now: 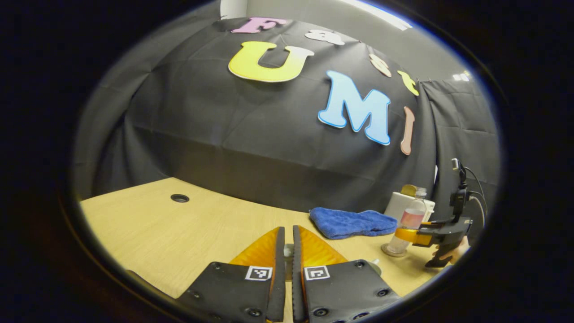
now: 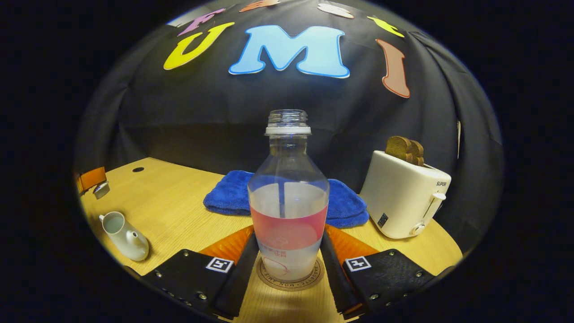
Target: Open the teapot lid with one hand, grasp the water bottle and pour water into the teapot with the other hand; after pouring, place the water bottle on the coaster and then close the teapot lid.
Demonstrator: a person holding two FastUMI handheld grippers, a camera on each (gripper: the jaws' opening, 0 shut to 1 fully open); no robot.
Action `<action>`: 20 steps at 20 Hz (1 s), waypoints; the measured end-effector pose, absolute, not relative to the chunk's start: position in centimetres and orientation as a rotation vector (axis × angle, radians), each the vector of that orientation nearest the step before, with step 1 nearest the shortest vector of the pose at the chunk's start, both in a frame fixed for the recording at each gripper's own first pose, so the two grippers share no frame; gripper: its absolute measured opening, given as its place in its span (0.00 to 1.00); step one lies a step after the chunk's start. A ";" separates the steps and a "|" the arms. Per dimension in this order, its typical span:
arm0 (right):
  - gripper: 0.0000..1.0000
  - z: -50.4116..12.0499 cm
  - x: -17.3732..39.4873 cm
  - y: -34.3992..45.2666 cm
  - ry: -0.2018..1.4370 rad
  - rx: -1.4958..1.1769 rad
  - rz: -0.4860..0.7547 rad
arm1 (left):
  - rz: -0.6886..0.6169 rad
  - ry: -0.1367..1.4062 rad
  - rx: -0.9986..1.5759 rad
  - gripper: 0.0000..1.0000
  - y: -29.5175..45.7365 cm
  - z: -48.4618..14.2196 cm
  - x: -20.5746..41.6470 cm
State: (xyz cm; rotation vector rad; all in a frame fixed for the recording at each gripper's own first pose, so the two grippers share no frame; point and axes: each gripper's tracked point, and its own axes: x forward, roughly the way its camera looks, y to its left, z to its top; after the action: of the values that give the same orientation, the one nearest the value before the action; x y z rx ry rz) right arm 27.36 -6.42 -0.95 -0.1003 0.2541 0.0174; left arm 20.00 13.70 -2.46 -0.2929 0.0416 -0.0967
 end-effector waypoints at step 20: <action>0.84 6.1 22.7 -5.8 0.076 -0.039 0.015 | -0.100 0.038 -0.278 0.14 13.2 -2.3 19.9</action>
State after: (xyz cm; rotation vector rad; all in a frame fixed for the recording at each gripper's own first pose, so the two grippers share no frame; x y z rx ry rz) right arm 22.74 -5.83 6.09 -0.0392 0.0756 0.0146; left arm 19.94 13.15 -2.33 -0.2785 0.0385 -0.1004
